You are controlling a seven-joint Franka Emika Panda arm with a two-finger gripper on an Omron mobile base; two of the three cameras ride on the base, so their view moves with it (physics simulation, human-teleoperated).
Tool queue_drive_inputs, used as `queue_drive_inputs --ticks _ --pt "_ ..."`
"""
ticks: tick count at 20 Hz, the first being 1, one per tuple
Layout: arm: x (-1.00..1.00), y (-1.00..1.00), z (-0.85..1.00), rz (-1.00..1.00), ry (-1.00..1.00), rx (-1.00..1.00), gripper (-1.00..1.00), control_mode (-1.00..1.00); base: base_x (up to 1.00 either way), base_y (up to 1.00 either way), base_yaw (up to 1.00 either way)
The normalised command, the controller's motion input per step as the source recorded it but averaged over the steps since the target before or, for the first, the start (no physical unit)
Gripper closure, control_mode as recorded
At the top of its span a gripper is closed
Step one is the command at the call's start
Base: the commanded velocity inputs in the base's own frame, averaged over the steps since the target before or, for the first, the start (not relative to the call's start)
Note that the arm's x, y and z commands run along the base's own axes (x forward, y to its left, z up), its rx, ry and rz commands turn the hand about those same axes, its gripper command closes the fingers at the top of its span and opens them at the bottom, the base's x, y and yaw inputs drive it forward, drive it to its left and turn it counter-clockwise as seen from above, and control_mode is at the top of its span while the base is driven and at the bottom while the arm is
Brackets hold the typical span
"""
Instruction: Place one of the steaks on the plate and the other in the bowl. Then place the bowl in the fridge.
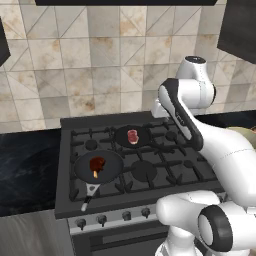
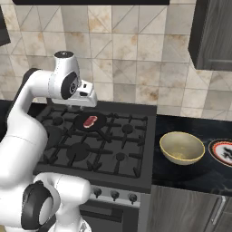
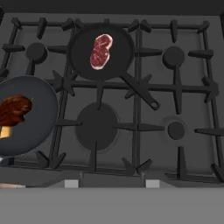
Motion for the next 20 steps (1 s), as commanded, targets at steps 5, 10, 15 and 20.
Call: queue_drive_inputs --ticks 5,10,15,20 --pt "0.42 0.06 0.00 -0.02 0.00 0.00 -1.00 -1.00 0.00 0.00 0.00" --pt "0.67 0.10 -0.03 -0.09 0.13 0.00 -1.00 -1.00 0.00 0.00 0.00" --pt "0.70 0.33 -0.10 -0.08 0.20 0.00 -1.00 -1.00 0.00 0.00 0.00" --pt "0.56 0.27 -0.29 -0.06 0.05 0.00 -1.00 -1.00 0.00 0.00 0.00"
